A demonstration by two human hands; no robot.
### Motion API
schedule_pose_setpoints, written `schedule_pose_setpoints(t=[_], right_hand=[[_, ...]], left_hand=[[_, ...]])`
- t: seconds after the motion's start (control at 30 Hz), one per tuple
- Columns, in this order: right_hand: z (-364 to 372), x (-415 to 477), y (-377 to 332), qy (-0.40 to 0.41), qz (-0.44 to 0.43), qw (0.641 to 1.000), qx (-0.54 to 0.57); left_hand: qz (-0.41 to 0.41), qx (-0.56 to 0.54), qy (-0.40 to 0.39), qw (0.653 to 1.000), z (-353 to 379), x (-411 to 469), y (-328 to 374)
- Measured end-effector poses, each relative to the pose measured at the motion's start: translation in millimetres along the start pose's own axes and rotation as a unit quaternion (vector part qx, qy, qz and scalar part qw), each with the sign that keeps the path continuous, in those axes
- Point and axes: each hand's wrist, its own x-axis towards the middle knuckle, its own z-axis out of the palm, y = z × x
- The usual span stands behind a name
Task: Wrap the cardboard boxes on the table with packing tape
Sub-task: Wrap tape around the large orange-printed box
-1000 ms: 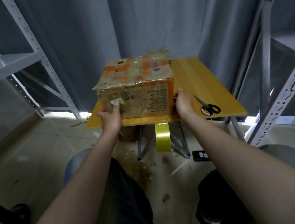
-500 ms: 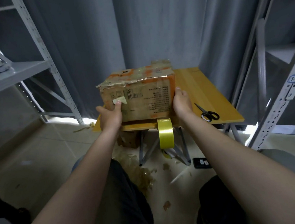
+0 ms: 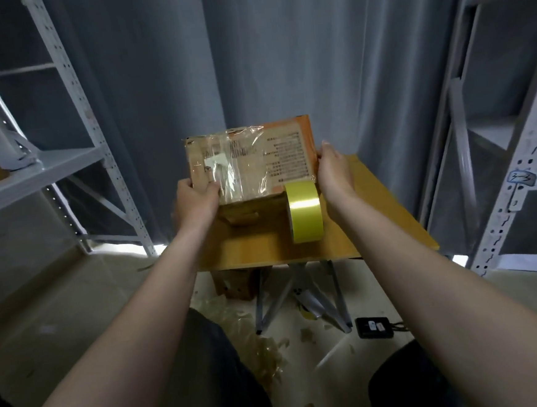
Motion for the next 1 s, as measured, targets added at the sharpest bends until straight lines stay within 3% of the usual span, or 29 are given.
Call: schedule_pose_setpoints(t=[0.13, 0.3, 0.5, 0.6, 0.63, 0.7, 0.77, 0.87, 0.9, 1.0], right_hand=[[-2, 18, -21, 0.016, -0.025, 1.0, -0.004], [-8, 42, -38, -0.024, -0.02, 0.998, 0.047], [-2, 53, -22, -0.038, -0.099, 0.991, 0.081], [0, 52, -10, -0.053, -0.097, 0.992, 0.066], [0, 52, -7, -0.051, -0.101, 0.992, 0.062], [3, 52, -1, -0.051, -0.115, 0.991, 0.045], [6, 51, 4, -0.055, -0.138, 0.988, 0.044], [7, 47, 10, -0.024, -0.193, 0.979, 0.055], [7, 45, 9, -0.018, -0.216, 0.975, 0.048], [8, 35, -2, -0.036, -0.278, 0.958, 0.062]], left_hand=[[0.027, 0.031, -0.025, 0.999, 0, 16, 31], [0.029, 0.074, -0.014, 0.997, 10, 43, 53], [0.009, 0.164, -0.01, 0.986, 25, 72, 51], [0.002, 0.224, 0.011, 0.975, 35, 72, 56], [0.036, 0.248, 0.037, 0.967, 38, 70, 57], [0.2, 0.302, 0.095, 0.927, 44, 70, 58], [0.35, 0.314, 0.044, 0.881, 53, 73, 65], [0.392, 0.296, -0.172, 0.854, 69, 73, 84], [0.396, 0.305, -0.205, 0.841, 74, 73, 87], [0.422, 0.342, -0.169, 0.823, 82, 76, 79]])
